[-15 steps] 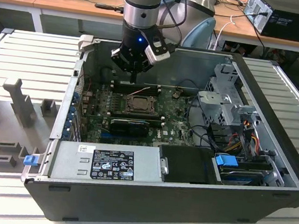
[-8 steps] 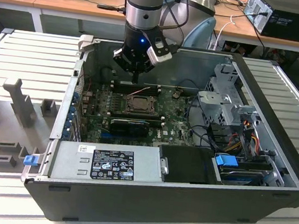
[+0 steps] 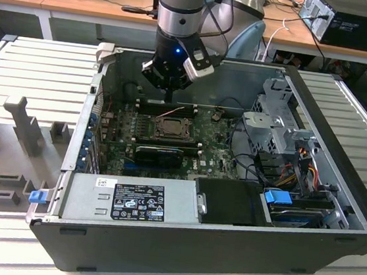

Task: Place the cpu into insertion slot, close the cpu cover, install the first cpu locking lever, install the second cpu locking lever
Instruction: 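Install the first cpu locking lever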

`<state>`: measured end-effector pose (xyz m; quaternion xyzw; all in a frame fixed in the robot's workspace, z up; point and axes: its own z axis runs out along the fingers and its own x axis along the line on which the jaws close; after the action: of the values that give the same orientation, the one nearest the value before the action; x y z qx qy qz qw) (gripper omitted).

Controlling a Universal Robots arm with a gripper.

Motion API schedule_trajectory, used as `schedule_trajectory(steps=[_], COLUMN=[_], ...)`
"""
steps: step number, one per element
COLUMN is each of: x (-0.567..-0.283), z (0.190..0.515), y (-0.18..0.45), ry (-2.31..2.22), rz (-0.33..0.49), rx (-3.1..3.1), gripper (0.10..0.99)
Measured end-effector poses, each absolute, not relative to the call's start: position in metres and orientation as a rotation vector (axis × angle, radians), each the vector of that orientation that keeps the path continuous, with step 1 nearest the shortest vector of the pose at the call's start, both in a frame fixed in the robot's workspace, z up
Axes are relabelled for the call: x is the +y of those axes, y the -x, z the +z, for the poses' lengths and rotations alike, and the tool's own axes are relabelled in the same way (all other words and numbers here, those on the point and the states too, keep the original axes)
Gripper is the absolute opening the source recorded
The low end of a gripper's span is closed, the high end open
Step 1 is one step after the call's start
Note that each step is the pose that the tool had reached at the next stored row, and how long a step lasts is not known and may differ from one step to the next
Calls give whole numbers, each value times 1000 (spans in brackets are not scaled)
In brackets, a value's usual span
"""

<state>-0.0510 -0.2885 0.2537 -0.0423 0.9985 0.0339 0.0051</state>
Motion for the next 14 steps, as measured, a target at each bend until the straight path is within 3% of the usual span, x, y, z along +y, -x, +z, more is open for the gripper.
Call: schedule_trajectory(steps=[14], x=[-288], z=[237], y=[37], ry=[129], rz=[116], rx=[3128], gripper=[106])
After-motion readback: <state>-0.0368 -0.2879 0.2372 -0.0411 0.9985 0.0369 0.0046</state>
